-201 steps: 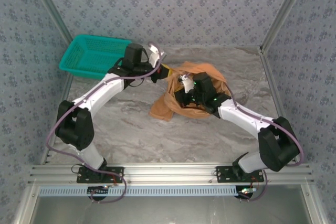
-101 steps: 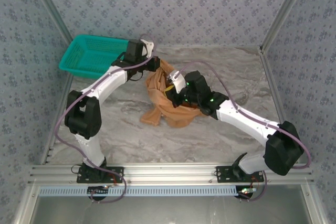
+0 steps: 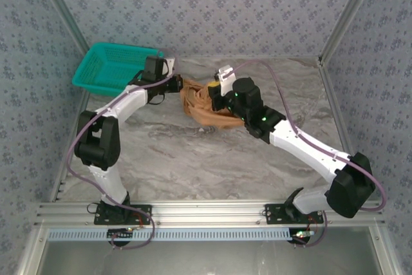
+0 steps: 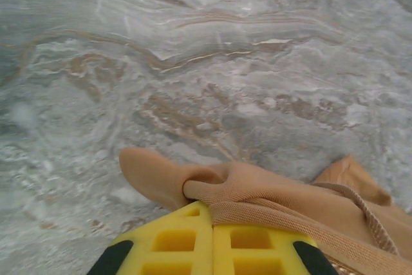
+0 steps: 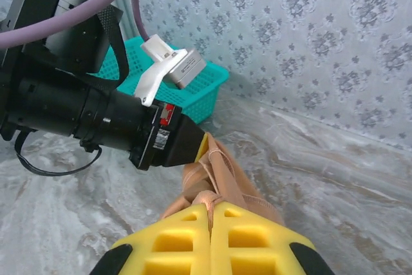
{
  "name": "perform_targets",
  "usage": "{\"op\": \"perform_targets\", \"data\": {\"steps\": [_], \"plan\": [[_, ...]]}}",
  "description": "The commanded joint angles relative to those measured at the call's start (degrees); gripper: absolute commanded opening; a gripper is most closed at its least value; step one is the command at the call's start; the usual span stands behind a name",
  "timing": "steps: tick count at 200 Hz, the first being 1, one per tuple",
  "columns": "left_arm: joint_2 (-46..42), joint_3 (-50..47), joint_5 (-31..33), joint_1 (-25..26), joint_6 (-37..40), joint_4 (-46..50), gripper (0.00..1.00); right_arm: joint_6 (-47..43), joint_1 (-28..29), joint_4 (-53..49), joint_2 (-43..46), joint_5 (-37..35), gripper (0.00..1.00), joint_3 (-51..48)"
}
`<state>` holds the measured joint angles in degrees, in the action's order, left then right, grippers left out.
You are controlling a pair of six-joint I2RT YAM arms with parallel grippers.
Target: Fold the inside-out t-shirt
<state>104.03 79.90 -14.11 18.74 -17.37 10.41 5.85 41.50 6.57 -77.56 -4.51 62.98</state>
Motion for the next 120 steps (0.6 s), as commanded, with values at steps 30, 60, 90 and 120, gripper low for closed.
{"op": "perform_targets", "data": {"steps": [30,60,90,120], "plan": [[-21.03,-17.27,5.06,0.68,-5.48,-12.42,0.62,7.28,-1.08,5.28,-0.14,-7.26,0.00,-0.38],[-28.42,-26.78,5.25,6.36,-6.45,-17.36,0.71,13.18,-2.17,11.98,-1.25,-4.04,0.00,-3.48],[-30.46,-32.78,3.19,13.12,-5.90,-23.80,0.74,16.87,-2.55,14.45,-2.22,-5.11,0.00,-3.93],[-28.65,-35.35,5.65,18.59,-5.83,-28.47,0.77,22.51,-3.00,17.94,-2.42,-7.08,0.00,-5.03]]}}
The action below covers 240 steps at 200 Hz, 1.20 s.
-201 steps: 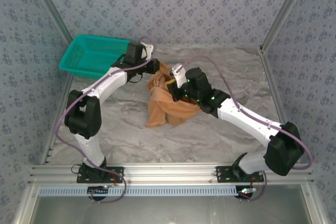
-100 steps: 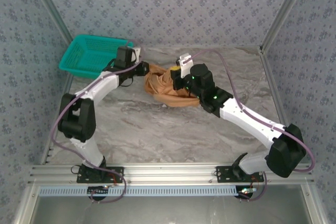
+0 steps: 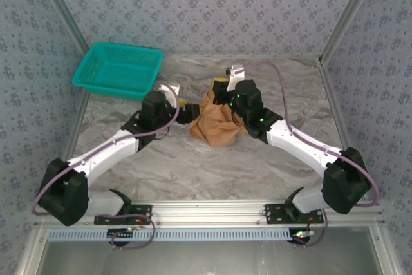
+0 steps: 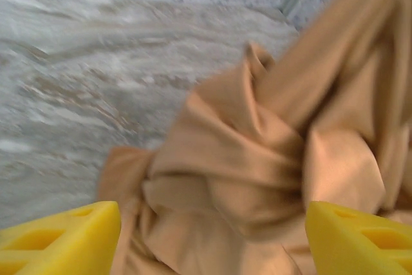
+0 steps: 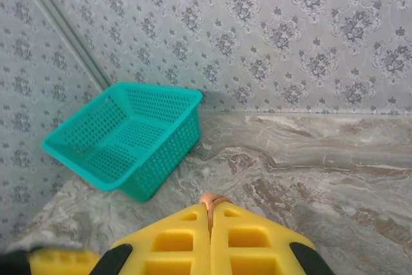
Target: Fold the inside-out t-shirt
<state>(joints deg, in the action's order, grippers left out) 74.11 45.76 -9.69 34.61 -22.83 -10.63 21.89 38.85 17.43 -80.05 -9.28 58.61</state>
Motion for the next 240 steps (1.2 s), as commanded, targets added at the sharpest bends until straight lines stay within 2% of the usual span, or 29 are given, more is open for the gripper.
{"op": "perform_targets", "data": {"steps": [1,36,66,105,129,151,164,173,195,202,220,240], "plan": [[1.42,-1.16,1.25,2.82,-0.37,-7.54,0.77,6.61,-0.35,7.26,0.03,-2.45,0.00,-0.68],[5.36,-2.51,2.38,7.33,-1.87,-11.13,0.79,11.60,-0.36,10.66,-0.09,-6.76,0.00,-1.34],[2.48,-7.33,6.27,12.29,-0.94,-16.42,0.80,13.49,-0.59,10.90,-0.65,-9.43,0.00,-0.34],[-1.82,-10.95,8.40,18.03,12.87,-19.34,0.80,15.46,-1.56,7.59,-1.51,-7.59,0.00,1.35],[1.38,-6.62,7.65,20.68,22.14,-18.13,0.82,16.14,-1.70,6.53,-1.51,-6.70,0.00,1.51],[6.91,-2.47,6.51,21.46,27.02,-19.29,0.79,17.41,-2.13,5.97,-1.34,-5.73,0.00,1.63],[10.09,-0.04,5.33,21.46,28.60,-20.15,0.71,18.56,-2.53,5.36,-1.38,-5.02,0.00,1.84],[12.12,1.16,4.94,21.46,28.71,-21.77,0.61,19.18,-2.88,5.12,-1.31,-4.55,0.00,2.03],[14.23,1.30,2.76,21.61,28.75,-24.26,0.20,21.46,-4.72,4.39,-0.48,-3.51,0.00,2.55],[13.83,-0.20,2.56,21.64,28.61,-25.55,0.11,22.51,-5.87,4.29,0.06,-2.64,0.00,2.81],[12.35,-5.66,2.72,21.77,28.00,-28.67,0.05,24.50,-8.56,4.60,1.32,-0.99,0.00,3.81],[12.56,-7.87,4.11,22.23,29.25,-25.73,0.03,25.25,-9.75,5.41,1.52,0.62,0.00,6.26]]}}
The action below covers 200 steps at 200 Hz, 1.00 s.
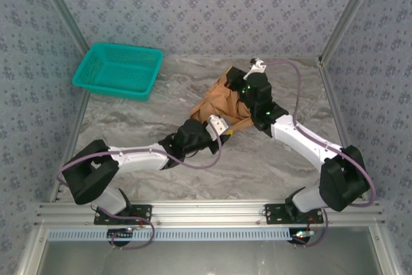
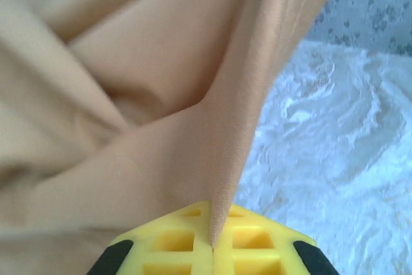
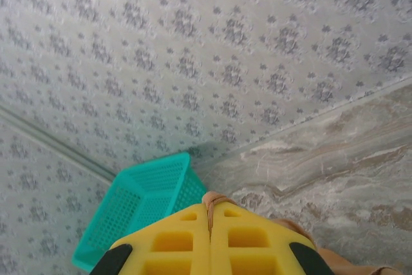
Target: Fold the inside-out t-shirt
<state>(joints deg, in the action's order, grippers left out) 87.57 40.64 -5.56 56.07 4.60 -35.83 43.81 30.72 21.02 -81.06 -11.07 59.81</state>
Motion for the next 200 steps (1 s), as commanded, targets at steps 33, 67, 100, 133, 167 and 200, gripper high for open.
{"op": "perform_targets", "data": {"steps": [33,67,100,133,167,200], "plan": [[2.74,-1.40,2.76,1.57,5.21,5.61,0.01,4.96,-1.72,4.95,0.37,5.82,0.00,11.00],[2.78,-2.31,6.09,1.42,6.37,5.93,0.00,1.92,-2.18,-1.18,-0.59,11.05,0.00,18.31],[3.65,-3.88,10.67,0.89,4.84,5.57,0.00,-9.29,-3.60,-15.81,-1.76,21.17,0.00,29.43],[0.38,-5.95,7.97,0.70,1.38,5.88,0.38,-19.76,-4.77,-27.13,-3.12,33.13,0.00,31.84],[-15.25,-10.79,2.99,-0.69,-3.56,8.44,0.62,-24.07,-6.10,-30.23,-2.73,37.38,0.00,26.63],[-27.49,-13.24,-0.91,-12.30,-21.14,10.80,0.75,-22.83,-6.20,-25.19,1.03,38.50,0.00,14.61]]}}
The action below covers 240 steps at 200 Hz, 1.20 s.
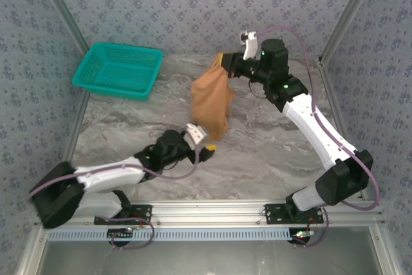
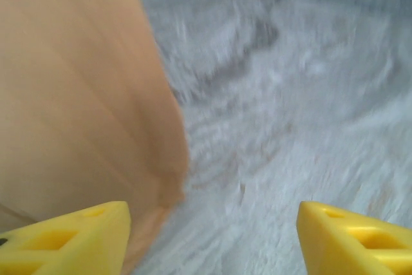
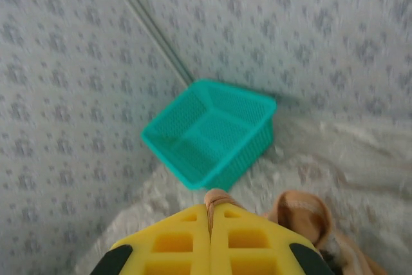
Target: Fold the inside-out t-shirt
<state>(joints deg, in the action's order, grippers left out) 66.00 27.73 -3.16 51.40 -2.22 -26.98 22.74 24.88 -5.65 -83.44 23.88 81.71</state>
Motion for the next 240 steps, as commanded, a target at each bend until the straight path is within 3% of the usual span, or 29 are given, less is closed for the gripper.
{"op": "perform_targets", "data": {"steps": [1,33,58,82,105,137,200,222,240], "plan": [[-6.03,-0.18,-3.37,-8.06,-14.89,2.21,0.75,-1.70,-0.32,1.72,3.52,3.55,0.00,-7.72],[-5.02,6.24,-5.36,-17.82,-29.38,15.16,0.78,1.08,0.16,5.29,9.04,-0.22,0.00,-24.41],[-1.13,9.79,-8.20,-18.32,-31.37,22.83,0.78,6.19,2.10,5.69,16.89,-7.37,0.00,-39.14],[4.17,11.40,-10.14,-17.15,-31.03,25.44,0.78,8.77,5.79,0.62,22.77,-14.05,0.00,-47.36],[10.87,16.56,-10.45,-13.32,-27.44,28.10,0.79,11.98,8.14,-1.50,26.79,-18.75,0.00,-53.05],[19.28,25.97,-5.93,-7.43,-20.37,32.43,0.79,12.15,8.16,-2.30,28.11,-20.07,0.00,-54.43],[35.58,43.34,2.19,-5.99,-5.58,44.80,0.79,10.67,7.97,-3.29,27.91,-20.23,0.00,-53.32],[39.35,46.60,0.92,-6.71,-3.40,46.17,0.71,10.09,7.60,-3.48,28.42,-20.61,0.00,-52.98],[40.69,49.07,-2.47,-7.56,-4.55,44.83,0.47,9.22,7.50,-3.79,28.46,-21.61,0.00,-52.76]]}}
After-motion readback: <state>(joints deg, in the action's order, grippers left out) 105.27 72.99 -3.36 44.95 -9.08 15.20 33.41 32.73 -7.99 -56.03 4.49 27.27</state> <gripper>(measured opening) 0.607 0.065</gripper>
